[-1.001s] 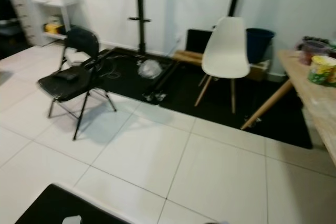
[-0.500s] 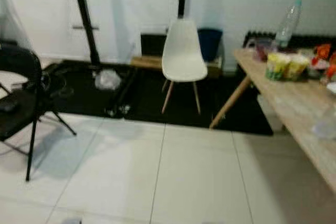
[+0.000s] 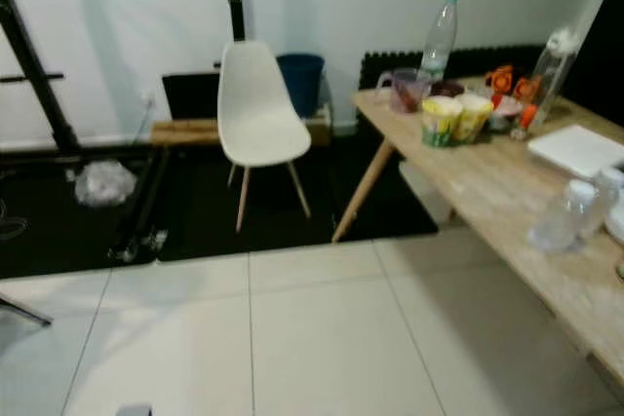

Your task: Restocking fridge

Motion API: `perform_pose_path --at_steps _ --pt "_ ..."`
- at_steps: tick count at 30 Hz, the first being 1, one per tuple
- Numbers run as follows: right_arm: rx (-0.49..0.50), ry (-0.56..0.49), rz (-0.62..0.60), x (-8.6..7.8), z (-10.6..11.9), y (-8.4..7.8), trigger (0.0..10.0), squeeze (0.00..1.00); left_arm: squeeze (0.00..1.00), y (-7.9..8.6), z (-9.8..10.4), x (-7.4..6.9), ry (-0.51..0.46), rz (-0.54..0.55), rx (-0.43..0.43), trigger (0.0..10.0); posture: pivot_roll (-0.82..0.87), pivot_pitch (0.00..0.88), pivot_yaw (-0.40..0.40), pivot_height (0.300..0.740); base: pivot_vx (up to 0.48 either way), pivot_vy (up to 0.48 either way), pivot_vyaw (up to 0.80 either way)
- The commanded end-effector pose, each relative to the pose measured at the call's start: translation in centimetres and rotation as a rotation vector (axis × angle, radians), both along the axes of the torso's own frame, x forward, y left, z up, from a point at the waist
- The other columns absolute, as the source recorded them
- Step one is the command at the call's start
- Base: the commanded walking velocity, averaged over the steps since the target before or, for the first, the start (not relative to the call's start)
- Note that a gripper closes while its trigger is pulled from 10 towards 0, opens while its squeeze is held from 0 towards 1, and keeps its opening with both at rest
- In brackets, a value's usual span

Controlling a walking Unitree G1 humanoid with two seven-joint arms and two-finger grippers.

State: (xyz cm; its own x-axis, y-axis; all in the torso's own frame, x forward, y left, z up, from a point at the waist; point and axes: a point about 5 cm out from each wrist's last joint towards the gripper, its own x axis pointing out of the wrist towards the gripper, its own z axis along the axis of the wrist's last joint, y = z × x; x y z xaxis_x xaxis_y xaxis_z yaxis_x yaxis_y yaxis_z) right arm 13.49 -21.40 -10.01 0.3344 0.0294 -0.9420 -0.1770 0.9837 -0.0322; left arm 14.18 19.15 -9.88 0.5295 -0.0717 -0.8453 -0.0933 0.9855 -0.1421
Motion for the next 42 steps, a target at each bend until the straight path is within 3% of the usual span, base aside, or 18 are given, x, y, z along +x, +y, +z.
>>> perform_pose_path --at_steps 1,13,42 --pt "0.011 -0.003 -0.003 0.02 -0.09 0.53 10.0 0.0 0.0 0.11 -0.37 -1.03 0.038 0.002 0.002 10.0 -0.05 0.0 0.032 0.74 0.36 0.0 -0.76" --pt "0.009 -0.002 -0.002 -0.02 -0.11 0.53 10.0 0.0 0.0 0.22 -0.39 -1.09 0.041 0.009 0.007 10.0 -0.05 0.0 0.031 0.74 0.331 0.0 -0.76" --pt "0.004 -0.02 -0.004 0.15 -0.05 0.53 10.0 0.0 0.0 0.09 -0.2 -0.6 0.016 0.027 -0.021 10.0 -0.05 0.0 0.032 0.74 0.0 0.0 -0.76"
